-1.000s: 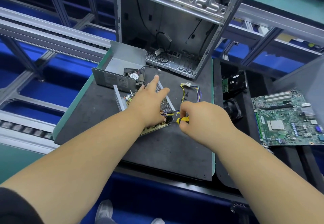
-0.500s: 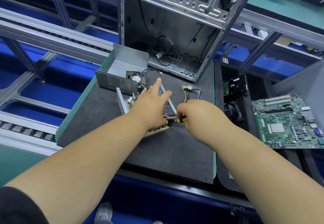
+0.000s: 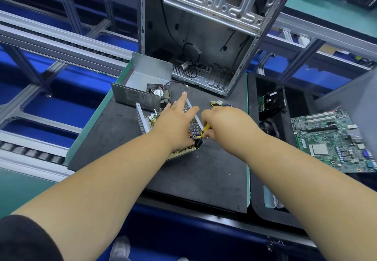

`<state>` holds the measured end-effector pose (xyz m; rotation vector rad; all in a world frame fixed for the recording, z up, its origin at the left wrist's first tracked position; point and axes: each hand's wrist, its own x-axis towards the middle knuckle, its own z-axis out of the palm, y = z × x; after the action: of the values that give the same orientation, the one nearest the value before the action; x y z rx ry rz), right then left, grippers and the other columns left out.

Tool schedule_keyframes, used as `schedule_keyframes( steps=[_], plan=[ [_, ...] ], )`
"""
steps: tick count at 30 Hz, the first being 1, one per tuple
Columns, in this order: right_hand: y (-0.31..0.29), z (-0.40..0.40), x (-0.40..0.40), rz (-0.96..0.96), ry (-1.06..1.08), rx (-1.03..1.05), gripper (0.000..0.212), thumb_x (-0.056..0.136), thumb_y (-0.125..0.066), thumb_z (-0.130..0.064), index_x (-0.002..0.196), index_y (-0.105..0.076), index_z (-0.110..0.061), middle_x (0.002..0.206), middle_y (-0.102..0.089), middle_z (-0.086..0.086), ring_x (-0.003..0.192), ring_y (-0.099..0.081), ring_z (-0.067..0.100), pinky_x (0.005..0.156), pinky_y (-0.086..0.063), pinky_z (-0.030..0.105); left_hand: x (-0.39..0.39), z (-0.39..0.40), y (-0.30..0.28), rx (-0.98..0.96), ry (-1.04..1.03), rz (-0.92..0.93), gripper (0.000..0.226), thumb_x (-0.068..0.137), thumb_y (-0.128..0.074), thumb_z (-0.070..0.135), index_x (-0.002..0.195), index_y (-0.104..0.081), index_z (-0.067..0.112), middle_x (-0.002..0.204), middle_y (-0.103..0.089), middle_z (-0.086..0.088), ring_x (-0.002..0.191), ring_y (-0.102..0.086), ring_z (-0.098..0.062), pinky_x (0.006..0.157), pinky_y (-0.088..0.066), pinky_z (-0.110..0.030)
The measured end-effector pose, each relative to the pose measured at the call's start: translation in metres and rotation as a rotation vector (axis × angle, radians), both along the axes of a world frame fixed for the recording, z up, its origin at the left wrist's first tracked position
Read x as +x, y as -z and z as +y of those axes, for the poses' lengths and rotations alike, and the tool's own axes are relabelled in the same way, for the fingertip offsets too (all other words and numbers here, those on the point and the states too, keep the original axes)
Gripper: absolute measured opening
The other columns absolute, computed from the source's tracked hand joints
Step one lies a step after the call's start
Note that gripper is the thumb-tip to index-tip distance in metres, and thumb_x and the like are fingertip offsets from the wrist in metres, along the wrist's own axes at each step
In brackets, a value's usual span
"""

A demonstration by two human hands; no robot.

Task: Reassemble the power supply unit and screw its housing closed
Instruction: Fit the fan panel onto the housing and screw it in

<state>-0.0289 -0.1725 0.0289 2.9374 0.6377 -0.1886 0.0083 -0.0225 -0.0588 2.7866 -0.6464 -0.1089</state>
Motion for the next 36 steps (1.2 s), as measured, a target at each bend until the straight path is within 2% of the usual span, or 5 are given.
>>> schedule_keyframes(
  steps=[11, 18, 26, 30, 36],
  plan=[
    [0.019, -0.011, -0.026, -0.104, 0.248, 0.106, 0.031, 0.094, -0.057, -0.049, 0.092, -0.045, -0.021, 0.081, -0.049, -0.003, 0.069, -0.049, 0.022, 0.059, -0.035, 0.031, 0.002, -0.001, 0.005, 0.001, -0.018, -0.028, 0.101, 0.065, -0.082, 0.049, 0.148, -0.026, 0.032, 0.163, 0.008, -0.013, 0.143, -0.027, -0.037, 0.12, -0.019, -0.046],
    [0.003, 0.002, -0.019, 0.034, 0.034, 0.049, 0.035, 0.09, -0.059, -0.007, 0.098, -0.028, -0.02, 0.084, -0.038, 0.001, 0.073, -0.042, 0.025, 0.059, -0.035, 0.035, 0.0, -0.001, 0.002, -0.022, -0.005, -0.009, 0.096, 0.065, -0.08, 0.044, 0.145, -0.03, 0.031, 0.163, 0.007, -0.016, 0.137, -0.036, -0.037, 0.121, -0.018, -0.048],
    [0.004, 0.005, -0.016, -0.034, 0.132, 0.03, 0.027, 0.096, -0.058, -0.037, 0.104, -0.041, -0.018, 0.095, -0.06, 0.003, 0.073, -0.047, 0.025, 0.06, -0.044, 0.034, 0.002, 0.0, 0.005, -0.005, 0.001, -0.024, 0.096, 0.067, -0.078, 0.047, 0.147, -0.027, 0.03, 0.163, 0.007, -0.018, 0.138, -0.035, -0.037, 0.12, -0.02, -0.049],
    [0.006, 0.009, -0.017, -0.059, 0.208, -0.126, 0.048, 0.094, -0.046, -0.062, 0.077, -0.037, -0.018, 0.065, -0.043, -0.003, 0.053, -0.039, 0.019, 0.047, -0.029, 0.026, 0.002, 0.0, 0.007, 0.0, 0.0, -0.045, 0.093, 0.069, -0.076, 0.046, 0.147, -0.028, 0.028, 0.162, 0.005, -0.019, 0.136, -0.037, -0.038, 0.12, -0.021, -0.049],
    [0.005, 0.003, -0.014, -0.116, 0.327, 0.015, 0.04, 0.095, -0.042, -0.056, 0.082, -0.041, -0.018, 0.071, -0.045, -0.003, 0.064, -0.047, 0.023, 0.05, -0.028, 0.03, 0.002, 0.0, 0.008, -0.006, -0.004, -0.048, 0.096, 0.066, -0.079, 0.048, 0.145, -0.028, 0.03, 0.163, 0.005, -0.017, 0.138, -0.032, -0.037, 0.116, -0.026, -0.045]
  ],
)
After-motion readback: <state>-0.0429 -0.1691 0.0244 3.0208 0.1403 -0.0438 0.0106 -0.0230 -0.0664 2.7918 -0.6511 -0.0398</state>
